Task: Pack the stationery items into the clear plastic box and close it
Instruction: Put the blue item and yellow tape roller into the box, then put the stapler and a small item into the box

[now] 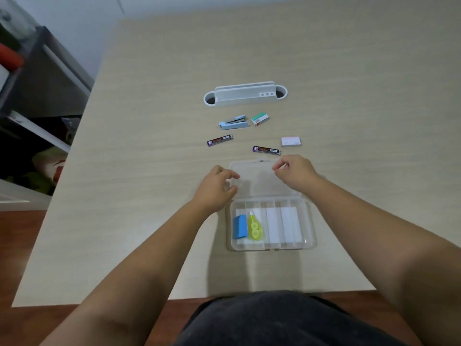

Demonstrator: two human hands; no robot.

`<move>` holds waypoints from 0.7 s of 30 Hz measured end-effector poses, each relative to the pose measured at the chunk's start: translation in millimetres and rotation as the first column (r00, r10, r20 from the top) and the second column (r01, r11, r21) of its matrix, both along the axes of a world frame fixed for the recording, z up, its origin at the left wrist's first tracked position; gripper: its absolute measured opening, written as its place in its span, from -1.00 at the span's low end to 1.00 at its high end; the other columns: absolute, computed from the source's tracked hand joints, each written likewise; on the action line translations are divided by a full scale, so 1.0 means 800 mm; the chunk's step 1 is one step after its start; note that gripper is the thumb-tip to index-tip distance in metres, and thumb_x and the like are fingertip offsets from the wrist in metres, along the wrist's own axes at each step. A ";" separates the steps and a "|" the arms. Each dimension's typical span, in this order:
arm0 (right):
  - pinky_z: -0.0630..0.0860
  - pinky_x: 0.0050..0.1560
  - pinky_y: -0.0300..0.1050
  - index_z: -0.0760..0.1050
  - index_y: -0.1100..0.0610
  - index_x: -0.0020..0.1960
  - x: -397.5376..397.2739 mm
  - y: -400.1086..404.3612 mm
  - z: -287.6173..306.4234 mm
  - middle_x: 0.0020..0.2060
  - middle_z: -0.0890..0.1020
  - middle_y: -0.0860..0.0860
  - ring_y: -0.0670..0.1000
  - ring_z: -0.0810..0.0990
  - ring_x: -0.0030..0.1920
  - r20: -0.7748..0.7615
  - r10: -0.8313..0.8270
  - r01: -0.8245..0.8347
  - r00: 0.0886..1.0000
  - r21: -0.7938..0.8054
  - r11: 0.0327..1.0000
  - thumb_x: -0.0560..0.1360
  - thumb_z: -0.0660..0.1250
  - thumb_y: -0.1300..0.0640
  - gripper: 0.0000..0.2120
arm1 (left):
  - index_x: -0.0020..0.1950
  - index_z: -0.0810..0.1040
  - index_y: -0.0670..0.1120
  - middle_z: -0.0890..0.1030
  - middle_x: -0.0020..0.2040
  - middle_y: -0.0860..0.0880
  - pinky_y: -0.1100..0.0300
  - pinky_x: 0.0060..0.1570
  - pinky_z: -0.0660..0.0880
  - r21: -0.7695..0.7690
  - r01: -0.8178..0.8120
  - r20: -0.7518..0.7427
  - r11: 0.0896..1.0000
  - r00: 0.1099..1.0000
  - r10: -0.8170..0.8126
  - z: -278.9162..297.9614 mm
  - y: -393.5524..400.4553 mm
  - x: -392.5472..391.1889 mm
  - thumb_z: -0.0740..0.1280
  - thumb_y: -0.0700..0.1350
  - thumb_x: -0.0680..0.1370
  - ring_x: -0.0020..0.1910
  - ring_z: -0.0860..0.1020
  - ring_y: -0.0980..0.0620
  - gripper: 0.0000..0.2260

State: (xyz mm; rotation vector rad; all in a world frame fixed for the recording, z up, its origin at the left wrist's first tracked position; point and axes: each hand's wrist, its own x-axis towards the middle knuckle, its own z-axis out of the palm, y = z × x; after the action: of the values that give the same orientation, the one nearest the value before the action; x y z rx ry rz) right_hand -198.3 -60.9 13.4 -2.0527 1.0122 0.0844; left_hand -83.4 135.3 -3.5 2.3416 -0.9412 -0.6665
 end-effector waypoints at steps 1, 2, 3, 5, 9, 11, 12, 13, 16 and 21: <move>0.40 -0.18 -0.22 0.63 0.06 -0.08 0.007 -0.009 0.000 -0.20 0.59 0.06 0.05 0.55 -0.18 -0.008 0.003 -0.003 1.000 0.003 1.000 0.44 0.32 0.16 -0.87 | 0.25 0.55 0.03 0.45 0.17 -0.01 0.12 0.16 0.49 0.012 0.005 0.025 1.000 1.000 -0.005 0.003 -0.010 0.010 0.34 -0.08 0.54 0.08 0.53 0.00 -0.72; 0.39 -0.15 -0.21 0.64 0.07 -0.06 0.011 -0.015 -0.001 -0.21 0.58 0.05 0.04 0.54 -0.17 -0.014 0.008 -0.008 1.000 0.004 1.000 0.44 0.32 0.17 -0.86 | 0.25 0.55 0.02 0.46 0.17 -0.03 0.12 0.16 0.48 0.019 0.009 0.049 1.000 0.999 -0.010 0.005 -0.017 0.018 0.34 -0.09 0.54 0.09 0.53 -0.01 -0.72; 0.38 -0.15 -0.22 0.64 0.08 -0.04 0.017 -0.023 -0.002 -0.23 0.57 0.04 0.04 0.53 -0.16 -0.018 0.012 -0.012 1.000 0.003 1.000 0.45 0.31 0.17 -0.85 | 0.25 0.55 0.02 0.47 0.17 -0.04 0.11 0.16 0.48 0.023 0.012 0.064 1.000 0.998 -0.014 0.008 -0.026 0.029 0.34 -0.09 0.53 0.10 0.53 -0.02 -0.72; 0.38 -0.25 -0.21 0.64 0.09 -0.02 0.029 -0.034 -0.003 -0.33 0.52 -0.02 0.04 0.51 -0.18 -0.028 0.020 -0.020 0.999 0.002 1.000 0.46 0.31 0.18 -0.84 | 0.24 0.55 0.02 0.48 0.18 -0.05 0.09 0.18 0.48 0.033 0.021 0.085 0.999 0.996 -0.023 0.011 -0.041 0.047 0.33 -0.09 0.53 0.12 0.52 -0.03 -0.73; 0.39 -0.29 -0.32 0.66 0.10 -0.03 0.058 -0.052 -0.006 -0.39 0.47 -0.08 0.01 0.49 -0.18 -0.025 0.030 -0.030 0.999 -0.024 0.999 0.44 0.31 0.20 -0.82 | 0.23 0.56 0.02 0.48 0.18 -0.06 0.06 0.21 0.47 0.055 0.024 0.134 0.998 0.990 -0.032 0.012 -0.068 0.084 0.33 -0.09 0.52 0.17 0.51 -0.07 -0.72; 0.50 -0.04 -0.20 0.65 0.08 -0.07 0.076 -0.060 -0.005 -0.37 0.51 -0.08 0.02 0.53 -0.13 -0.045 0.046 -0.049 0.998 -0.050 0.998 0.42 0.33 0.19 -0.84 | 0.24 0.56 0.02 0.49 0.19 -0.07 0.06 0.23 0.44 0.071 0.024 0.173 0.997 0.984 -0.036 0.012 -0.083 0.103 0.32 -0.08 0.52 0.20 0.48 -0.09 -0.72; 0.50 0.05 -0.15 0.65 0.06 -0.08 0.083 -0.063 -0.005 -0.33 0.56 -0.05 0.04 0.55 -0.11 -0.056 0.042 -0.045 0.998 -0.051 0.998 0.41 0.33 0.20 -0.85 | 0.24 0.55 0.02 0.49 0.20 -0.07 0.05 0.24 0.43 0.086 0.024 0.198 0.996 0.979 -0.041 0.012 -0.089 0.111 0.32 -0.07 0.52 0.21 0.46 -0.11 -0.71; 0.50 0.04 -0.14 0.65 0.06 -0.09 0.090 -0.068 -0.004 -0.27 0.59 -0.01 0.05 0.56 -0.11 -0.057 0.030 -0.032 0.998 -0.043 0.999 0.40 0.33 0.21 -0.84 | 0.24 0.55 0.03 0.49 0.22 -0.07 0.04 0.24 0.42 0.103 0.019 0.221 0.994 0.974 -0.042 0.011 -0.097 0.119 0.32 -0.06 0.52 0.21 0.44 -0.13 -0.71; 0.44 -0.23 -0.25 0.65 0.11 -0.03 0.105 -0.080 -0.002 -0.21 0.59 0.03 0.02 0.53 -0.18 -0.052 0.015 -0.018 0.999 -0.047 0.999 0.41 0.31 0.25 -0.80 | 0.26 0.54 0.04 0.48 0.23 -0.06 0.05 0.20 0.42 0.154 -0.019 0.279 0.988 0.960 -0.025 0.009 -0.117 0.141 0.31 -0.06 0.51 0.18 0.40 -0.16 -0.69; 0.28 -0.38 -0.41 0.63 0.11 0.01 0.112 -0.091 -0.007 -0.13 0.61 0.01 -0.02 0.52 -0.15 -0.101 0.117 -0.123 0.988 -0.047 0.991 0.40 0.38 0.22 -0.80 | 0.37 0.43 0.00 0.43 0.32 -0.06 0.03 0.22 0.41 0.199 -0.018 0.317 0.980 0.947 -0.047 0.000 -0.145 0.165 0.35 -0.07 0.47 0.26 0.38 -0.14 -0.54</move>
State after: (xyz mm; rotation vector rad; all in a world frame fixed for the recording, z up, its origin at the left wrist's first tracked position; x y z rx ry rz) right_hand -108.3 -133.7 7.8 -2.1753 0.9584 0.2256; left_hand 48.3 19.0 -3.8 2.6801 -1.0737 -0.4052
